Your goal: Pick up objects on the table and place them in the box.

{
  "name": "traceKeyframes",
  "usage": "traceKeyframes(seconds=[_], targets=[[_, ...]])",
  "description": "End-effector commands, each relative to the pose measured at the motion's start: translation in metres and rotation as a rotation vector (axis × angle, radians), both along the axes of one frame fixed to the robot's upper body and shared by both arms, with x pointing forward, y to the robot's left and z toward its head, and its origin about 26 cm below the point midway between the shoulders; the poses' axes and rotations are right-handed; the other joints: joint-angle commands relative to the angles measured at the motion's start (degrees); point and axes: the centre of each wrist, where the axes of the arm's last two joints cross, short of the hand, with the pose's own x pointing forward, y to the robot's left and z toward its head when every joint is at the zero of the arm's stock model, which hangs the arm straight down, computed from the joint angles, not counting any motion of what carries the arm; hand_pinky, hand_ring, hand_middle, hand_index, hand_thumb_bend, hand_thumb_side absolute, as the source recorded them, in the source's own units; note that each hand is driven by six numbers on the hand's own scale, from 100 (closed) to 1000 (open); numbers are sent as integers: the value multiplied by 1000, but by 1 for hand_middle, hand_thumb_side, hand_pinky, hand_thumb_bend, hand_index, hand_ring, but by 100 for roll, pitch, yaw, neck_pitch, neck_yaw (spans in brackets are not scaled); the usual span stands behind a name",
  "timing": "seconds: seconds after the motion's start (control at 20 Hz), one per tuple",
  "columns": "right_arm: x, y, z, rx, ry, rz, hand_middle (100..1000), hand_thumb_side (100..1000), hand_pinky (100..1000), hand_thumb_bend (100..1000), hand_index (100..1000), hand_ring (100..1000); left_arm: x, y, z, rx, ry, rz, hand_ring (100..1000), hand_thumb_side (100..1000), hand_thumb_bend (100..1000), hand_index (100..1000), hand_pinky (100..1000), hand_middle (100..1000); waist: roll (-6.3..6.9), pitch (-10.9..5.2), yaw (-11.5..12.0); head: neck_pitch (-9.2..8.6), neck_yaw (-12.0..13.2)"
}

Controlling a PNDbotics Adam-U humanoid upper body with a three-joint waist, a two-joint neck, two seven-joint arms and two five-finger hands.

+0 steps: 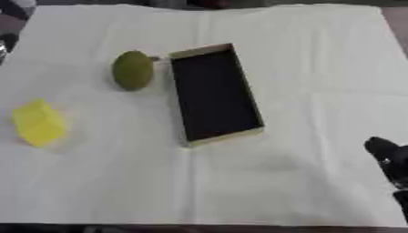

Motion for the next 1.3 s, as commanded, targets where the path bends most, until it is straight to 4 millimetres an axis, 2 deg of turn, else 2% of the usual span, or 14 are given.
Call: traceKeyframes(seconds=[0.05,0.25,0.5,0.7,1.0,1.15,1.2,1.25,1.3], targets=[[0,0,5,-239,-402,110,664,100,1000,100,993,882,-4,0,12,74,-8,4,959,852,100,931,984,871,3,-112,9,17,-30],[-1,1,3,-247,-397,109,663,100,1000,100,994,895,-7,3,8,123,41,-1,964,894,100,931,990,868,28,-114,41,42,-76],[-3,3,0,-260,-388,112,661,100,1000,100,995,908,-15,12,3,180,71,12,967,989,215,938,993,872,81,-118,98,84,-234],[-4,4,-2,-265,-384,111,660,100,1000,100,996,923,-24,21,-5,202,87,32,971,1000,246,938,1000,873,95,-103,106,90,-356],[-5,5,-3,-267,-383,110,658,100,1000,100,996,927,-33,21,-12,206,108,23,982,1000,248,955,1000,891,77,-103,115,61,-379],[-5,6,-4,-268,-381,109,657,100,1000,100,995,925,-37,21,-17,203,130,10,981,991,210,961,1000,900,64,-105,122,60,-376],[-6,6,-4,-268,-381,108,656,100,1000,100,996,939,-39,20,-18,204,137,3,980,782,167,966,1000,901,61,-106,127,62,-379],[-6,6,-4,-269,-380,108,656,100,1000,100,996,940,-40,20,-20,201,146,-6,978,704,129,968,1000,897,60,-107,133,62,-378],[-6,6,-5,-269,-380,109,654,100,1000,100,996,938,-42,19,-21,193,156,-12,979,596,127,979,1000,895,61,-110,140,61,-376]])
